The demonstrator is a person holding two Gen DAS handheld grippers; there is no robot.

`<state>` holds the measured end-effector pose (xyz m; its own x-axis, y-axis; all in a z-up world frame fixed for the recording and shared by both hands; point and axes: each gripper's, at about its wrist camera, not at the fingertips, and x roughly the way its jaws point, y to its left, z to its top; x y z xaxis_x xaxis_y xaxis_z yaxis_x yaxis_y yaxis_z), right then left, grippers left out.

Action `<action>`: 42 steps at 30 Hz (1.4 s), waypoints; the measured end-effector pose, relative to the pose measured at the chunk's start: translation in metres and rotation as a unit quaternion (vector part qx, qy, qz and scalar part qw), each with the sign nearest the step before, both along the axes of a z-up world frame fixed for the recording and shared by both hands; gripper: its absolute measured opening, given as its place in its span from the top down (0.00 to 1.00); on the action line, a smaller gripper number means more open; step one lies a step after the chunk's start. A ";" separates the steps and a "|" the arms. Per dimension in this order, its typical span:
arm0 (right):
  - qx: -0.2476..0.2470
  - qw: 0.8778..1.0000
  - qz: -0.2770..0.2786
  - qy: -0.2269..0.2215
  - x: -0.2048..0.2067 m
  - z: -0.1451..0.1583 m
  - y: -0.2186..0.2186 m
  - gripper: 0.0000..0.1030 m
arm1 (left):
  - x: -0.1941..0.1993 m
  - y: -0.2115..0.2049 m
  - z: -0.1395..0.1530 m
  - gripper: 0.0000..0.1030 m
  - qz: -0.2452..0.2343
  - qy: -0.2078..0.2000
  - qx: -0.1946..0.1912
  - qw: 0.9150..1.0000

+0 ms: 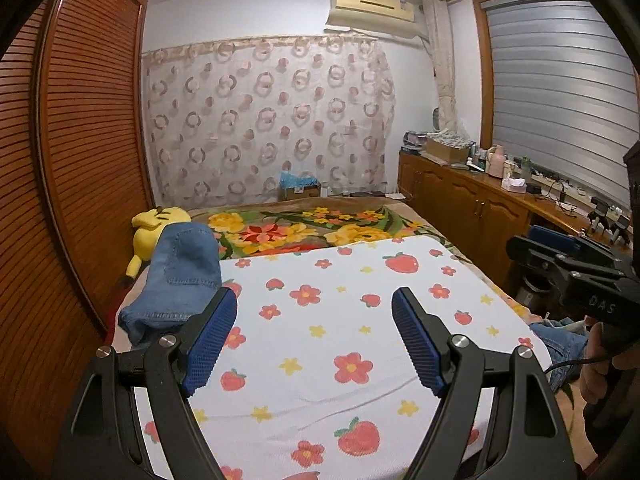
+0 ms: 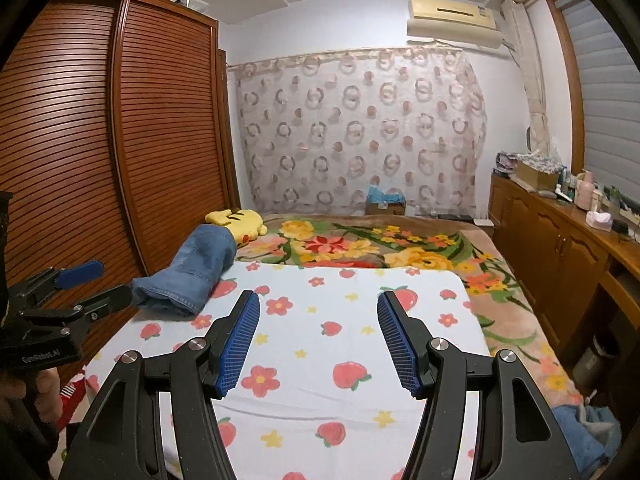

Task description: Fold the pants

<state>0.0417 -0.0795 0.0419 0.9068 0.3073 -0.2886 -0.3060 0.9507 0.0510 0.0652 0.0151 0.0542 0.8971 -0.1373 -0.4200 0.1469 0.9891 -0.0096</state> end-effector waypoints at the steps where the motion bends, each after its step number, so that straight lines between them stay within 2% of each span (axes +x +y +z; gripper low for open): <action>1: 0.000 1.000 -0.001 0.000 -0.001 0.001 0.002 0.38 | -0.003 0.000 -0.001 0.22 -0.001 0.001 -0.001 1.000; 42: -0.006 1.000 -0.004 0.002 -0.003 0.007 0.005 0.38 | -0.012 0.018 -0.004 0.22 0.016 0.007 -0.011 1.000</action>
